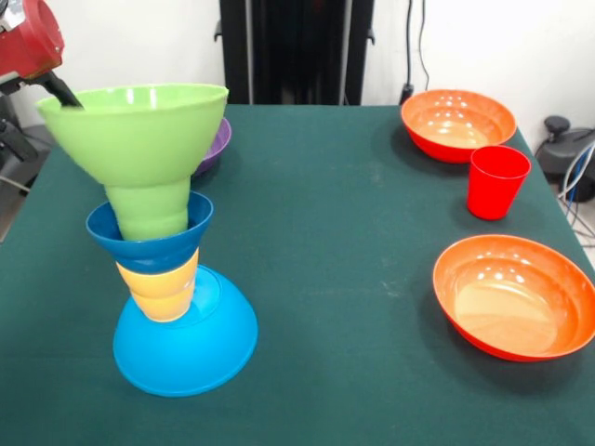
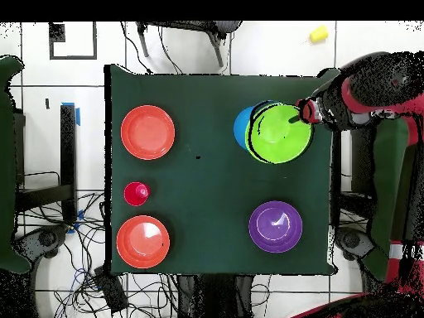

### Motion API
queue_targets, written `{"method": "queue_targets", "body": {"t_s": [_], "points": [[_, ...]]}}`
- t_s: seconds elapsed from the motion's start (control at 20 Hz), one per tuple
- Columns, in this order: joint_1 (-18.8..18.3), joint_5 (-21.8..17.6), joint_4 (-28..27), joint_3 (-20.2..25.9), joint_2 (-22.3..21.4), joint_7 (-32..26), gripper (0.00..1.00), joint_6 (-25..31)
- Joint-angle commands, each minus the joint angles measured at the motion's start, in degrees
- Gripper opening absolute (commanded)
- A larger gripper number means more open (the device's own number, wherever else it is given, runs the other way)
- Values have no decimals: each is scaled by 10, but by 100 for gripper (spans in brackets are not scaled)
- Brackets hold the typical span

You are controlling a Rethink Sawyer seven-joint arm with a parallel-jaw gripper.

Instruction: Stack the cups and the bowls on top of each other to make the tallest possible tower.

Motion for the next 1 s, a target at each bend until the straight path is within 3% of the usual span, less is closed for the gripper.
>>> {"method": "queue_targets", "body": {"t_s": [0.05,1.0], "points": [[11,-43,39,-13,9,-165,100,-36],[11,-40,48,-13,7,-156,100,-52]]}}
